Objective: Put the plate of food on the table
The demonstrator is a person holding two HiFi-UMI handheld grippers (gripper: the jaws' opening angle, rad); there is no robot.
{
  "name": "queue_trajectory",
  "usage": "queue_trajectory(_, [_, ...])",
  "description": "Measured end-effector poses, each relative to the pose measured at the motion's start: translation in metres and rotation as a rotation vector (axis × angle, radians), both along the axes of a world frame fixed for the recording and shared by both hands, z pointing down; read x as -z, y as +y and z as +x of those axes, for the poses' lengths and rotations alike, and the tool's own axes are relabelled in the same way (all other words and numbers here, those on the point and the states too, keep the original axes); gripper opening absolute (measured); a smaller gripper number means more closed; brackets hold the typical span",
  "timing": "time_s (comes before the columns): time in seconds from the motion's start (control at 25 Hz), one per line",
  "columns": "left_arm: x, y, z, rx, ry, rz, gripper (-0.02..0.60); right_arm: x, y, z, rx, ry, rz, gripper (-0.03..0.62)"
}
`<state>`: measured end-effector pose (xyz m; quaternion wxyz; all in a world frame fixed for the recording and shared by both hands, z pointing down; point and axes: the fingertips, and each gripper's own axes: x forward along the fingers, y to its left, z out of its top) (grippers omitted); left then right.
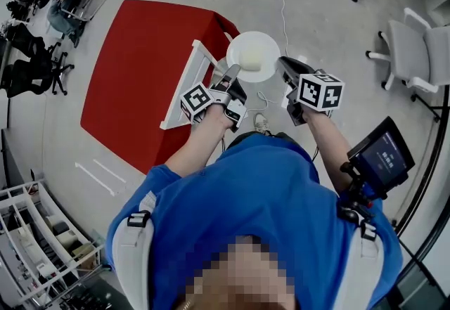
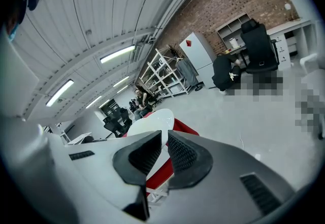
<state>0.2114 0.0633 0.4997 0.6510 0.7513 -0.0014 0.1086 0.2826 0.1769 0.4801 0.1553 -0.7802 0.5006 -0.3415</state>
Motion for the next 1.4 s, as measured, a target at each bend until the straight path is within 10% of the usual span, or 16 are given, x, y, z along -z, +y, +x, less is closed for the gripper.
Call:
queue_trajectory(0.64, [0.011,-0.080,0.001,0.149,0.021,0.000,0.014,0.013,-0.093,0.017,0.138,0.021,-0.005,0.021])
queue_trajectory(1.4, [0.007,-0.190,0.058,0.556,0.003,0.019,0.014,0.009,-0.244,0.107,0.546,0.010,0.018,0.021])
